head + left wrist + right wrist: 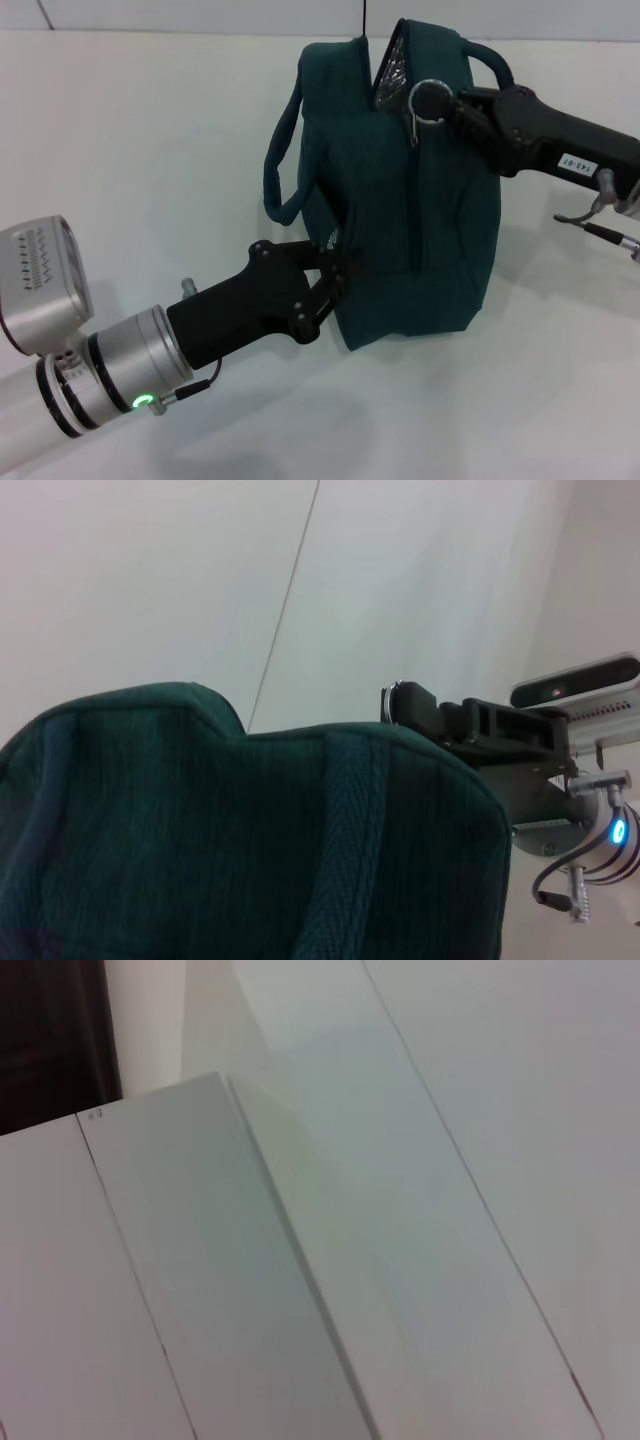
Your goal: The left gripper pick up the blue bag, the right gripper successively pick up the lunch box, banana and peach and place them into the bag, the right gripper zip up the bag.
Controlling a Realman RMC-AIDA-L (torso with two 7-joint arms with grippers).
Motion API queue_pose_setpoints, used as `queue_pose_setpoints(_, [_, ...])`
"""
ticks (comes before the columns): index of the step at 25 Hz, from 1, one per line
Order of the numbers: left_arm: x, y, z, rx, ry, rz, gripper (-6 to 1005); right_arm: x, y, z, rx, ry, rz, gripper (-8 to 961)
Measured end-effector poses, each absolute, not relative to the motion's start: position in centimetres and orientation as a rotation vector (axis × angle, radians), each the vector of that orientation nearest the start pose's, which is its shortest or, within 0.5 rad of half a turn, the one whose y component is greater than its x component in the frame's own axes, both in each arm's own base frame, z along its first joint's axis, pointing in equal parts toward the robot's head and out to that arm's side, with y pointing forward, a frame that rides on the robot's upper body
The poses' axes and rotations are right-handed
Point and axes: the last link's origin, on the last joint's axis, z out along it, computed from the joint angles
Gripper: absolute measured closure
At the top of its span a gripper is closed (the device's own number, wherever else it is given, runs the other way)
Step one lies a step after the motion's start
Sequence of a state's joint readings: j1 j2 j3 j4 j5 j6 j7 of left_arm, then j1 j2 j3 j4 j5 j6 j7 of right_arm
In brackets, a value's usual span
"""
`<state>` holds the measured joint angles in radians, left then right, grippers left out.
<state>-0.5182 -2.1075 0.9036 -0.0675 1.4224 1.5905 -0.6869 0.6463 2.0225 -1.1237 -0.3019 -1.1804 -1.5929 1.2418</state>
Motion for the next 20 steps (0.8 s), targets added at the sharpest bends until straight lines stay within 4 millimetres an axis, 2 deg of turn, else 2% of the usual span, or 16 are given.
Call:
queue_pose_setpoints(6, [-25.1,24.7,-9.1,-2.519,-0.514,-1.200,929,19.7,34.2,-1.3,-2.570,0.556,1.380,924])
queue_pose_setpoints(13, [-25.5,24.8,-8.7,-2.490,-0.489,-1.188,932,18.7,32.5,-1.9,-2.690,0.439,1.425,922])
queue_pose_setpoints(20, [-25.7,24.8,-8.5,-2.562,-0.418,-1.148,931,18.3,33.6,-1.4,-2.649,0.444,1.416,921])
